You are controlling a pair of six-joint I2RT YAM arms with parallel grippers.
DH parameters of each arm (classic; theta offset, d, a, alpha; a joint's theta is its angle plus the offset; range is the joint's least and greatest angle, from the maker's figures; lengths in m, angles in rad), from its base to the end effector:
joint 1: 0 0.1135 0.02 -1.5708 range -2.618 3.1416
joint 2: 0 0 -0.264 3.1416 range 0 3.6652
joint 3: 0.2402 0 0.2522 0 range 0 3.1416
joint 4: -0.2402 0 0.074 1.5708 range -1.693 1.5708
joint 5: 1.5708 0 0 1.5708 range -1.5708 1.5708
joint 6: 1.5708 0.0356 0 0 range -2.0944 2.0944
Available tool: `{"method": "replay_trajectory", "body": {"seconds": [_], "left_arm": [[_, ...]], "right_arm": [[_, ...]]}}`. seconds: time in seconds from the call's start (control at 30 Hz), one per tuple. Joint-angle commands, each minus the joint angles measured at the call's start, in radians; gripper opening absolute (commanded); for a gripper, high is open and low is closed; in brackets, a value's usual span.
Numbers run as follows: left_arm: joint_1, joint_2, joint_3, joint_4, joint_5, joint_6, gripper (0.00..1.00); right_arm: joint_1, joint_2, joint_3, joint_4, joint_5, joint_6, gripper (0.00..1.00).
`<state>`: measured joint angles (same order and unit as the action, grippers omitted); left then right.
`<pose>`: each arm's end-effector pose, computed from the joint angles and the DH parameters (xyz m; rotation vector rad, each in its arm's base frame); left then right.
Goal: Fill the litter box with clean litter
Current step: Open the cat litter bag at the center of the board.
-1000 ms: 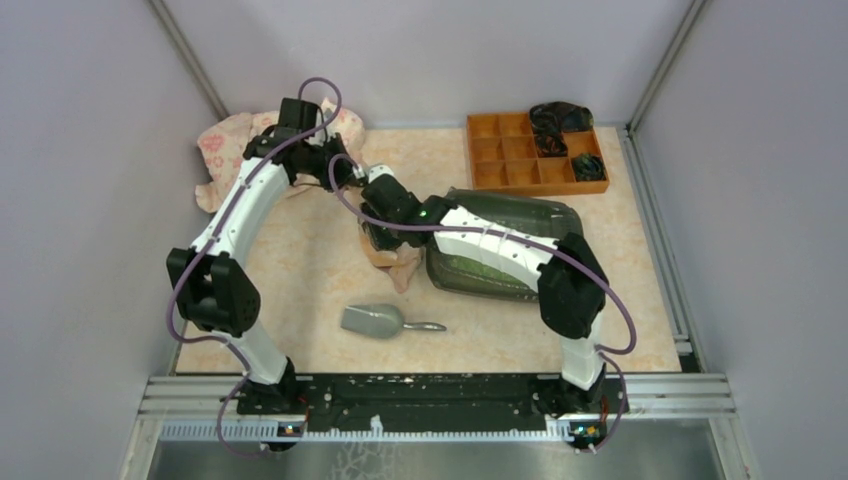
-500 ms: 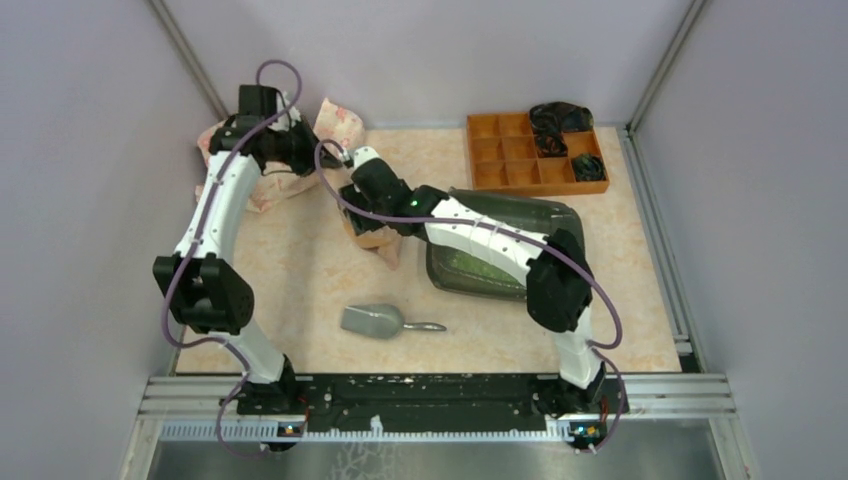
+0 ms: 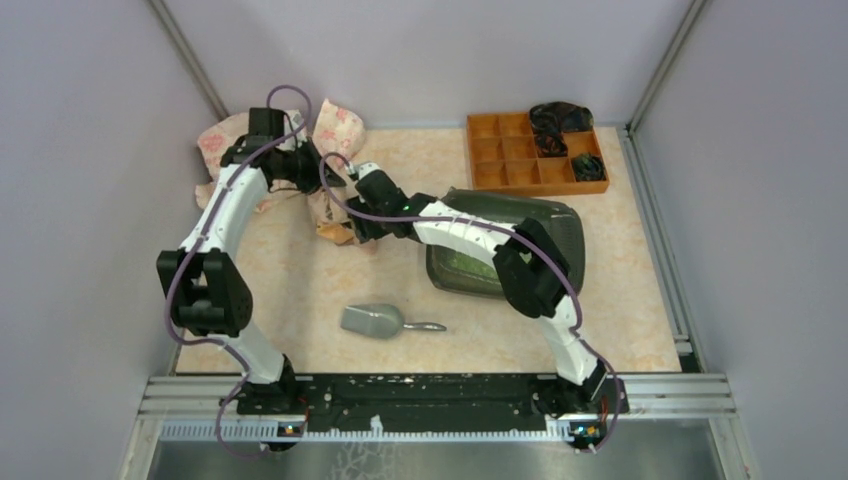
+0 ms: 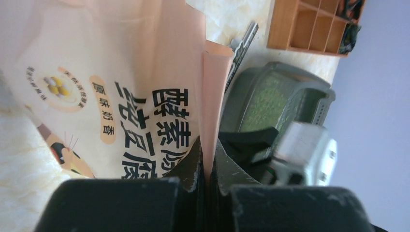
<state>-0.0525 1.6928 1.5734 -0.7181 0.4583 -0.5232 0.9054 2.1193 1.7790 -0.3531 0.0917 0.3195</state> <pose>0.3720 -0.0353 0.3272 -0.3571 2.4280 -0.8132 0.3068 0.3856 0.2436 -0.6219 2.2347 0.5384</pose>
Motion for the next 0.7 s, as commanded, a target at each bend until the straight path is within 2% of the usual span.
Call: {"method": "replay_trajectory", "body": {"seconds": [0.0, 0.13, 0.3, 0.67], "left_arm": [[-0.023, -0.012, -0.053, 0.046, 0.018, -0.003, 0.0], [-0.023, -0.023, -0.08, 0.066, -0.027, -0.002, 0.0], [-0.016, -0.053, -0.028, 0.034, -0.027, 0.007, 0.0], [0.017, -0.094, 0.041, 0.0, 0.065, 0.0, 0.0]], "right_arm": [[-0.016, 0.051, -0.01, 0.039, -0.003, 0.013, 0.53], [-0.016, 0.065, 0.021, 0.057, -0.002, -0.011, 0.52], [-0.017, -0.018, -0.006, 0.114, 0.007, -0.039, 0.52], [-0.011, -0.207, -0.245, 0.489, -0.182, -0.091, 0.49]]}}
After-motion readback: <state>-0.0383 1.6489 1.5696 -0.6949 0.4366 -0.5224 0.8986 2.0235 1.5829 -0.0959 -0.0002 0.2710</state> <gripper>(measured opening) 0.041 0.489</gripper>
